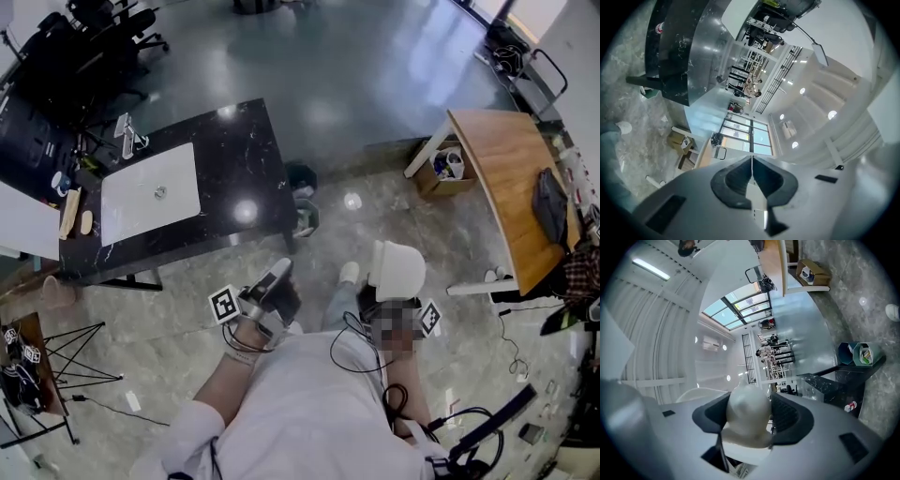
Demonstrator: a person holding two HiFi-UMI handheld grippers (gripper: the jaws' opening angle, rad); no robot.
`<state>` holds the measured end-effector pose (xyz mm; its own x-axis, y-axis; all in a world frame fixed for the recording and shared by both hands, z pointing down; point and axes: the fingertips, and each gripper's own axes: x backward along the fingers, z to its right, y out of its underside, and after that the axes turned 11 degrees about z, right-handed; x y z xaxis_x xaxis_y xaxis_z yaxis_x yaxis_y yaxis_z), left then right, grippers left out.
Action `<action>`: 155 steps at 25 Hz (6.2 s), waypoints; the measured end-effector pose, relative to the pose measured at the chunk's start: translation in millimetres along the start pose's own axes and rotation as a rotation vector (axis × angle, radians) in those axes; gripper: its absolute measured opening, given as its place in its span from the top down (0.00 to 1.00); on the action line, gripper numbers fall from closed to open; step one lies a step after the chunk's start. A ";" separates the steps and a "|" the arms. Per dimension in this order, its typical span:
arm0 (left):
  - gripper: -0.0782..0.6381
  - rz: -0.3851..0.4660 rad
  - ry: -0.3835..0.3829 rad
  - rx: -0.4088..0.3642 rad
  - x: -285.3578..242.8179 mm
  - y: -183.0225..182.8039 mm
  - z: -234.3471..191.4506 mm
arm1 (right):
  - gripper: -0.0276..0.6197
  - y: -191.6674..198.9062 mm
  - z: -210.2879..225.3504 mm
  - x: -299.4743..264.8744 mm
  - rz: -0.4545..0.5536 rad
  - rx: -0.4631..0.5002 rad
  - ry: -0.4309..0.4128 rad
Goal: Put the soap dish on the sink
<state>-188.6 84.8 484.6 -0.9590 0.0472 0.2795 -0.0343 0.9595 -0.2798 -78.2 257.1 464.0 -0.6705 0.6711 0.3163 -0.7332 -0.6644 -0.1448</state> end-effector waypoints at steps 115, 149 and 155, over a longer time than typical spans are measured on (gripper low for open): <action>0.55 0.862 -0.086 -0.252 -62.9 -361.7 -68.1 | 0.53 246.1 368.5 -366.4 -1.419 1.129 0.029; 0.63 0.936 -0.149 -0.339 -33.2 -346.0 -54.7 | 0.53 222.3 307.0 -358.7 -1.299 1.109 -0.038; 0.63 0.908 -0.111 -0.392 -44.4 -335.0 -25.7 | 0.53 222.3 289.8 -362.6 -1.256 1.087 -0.064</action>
<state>-127.3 -231.6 589.5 -0.5971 0.8020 0.0164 0.8018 0.5973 -0.0159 34.6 -229.2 588.8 0.2638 0.9348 -0.2379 -0.3430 0.3214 0.8826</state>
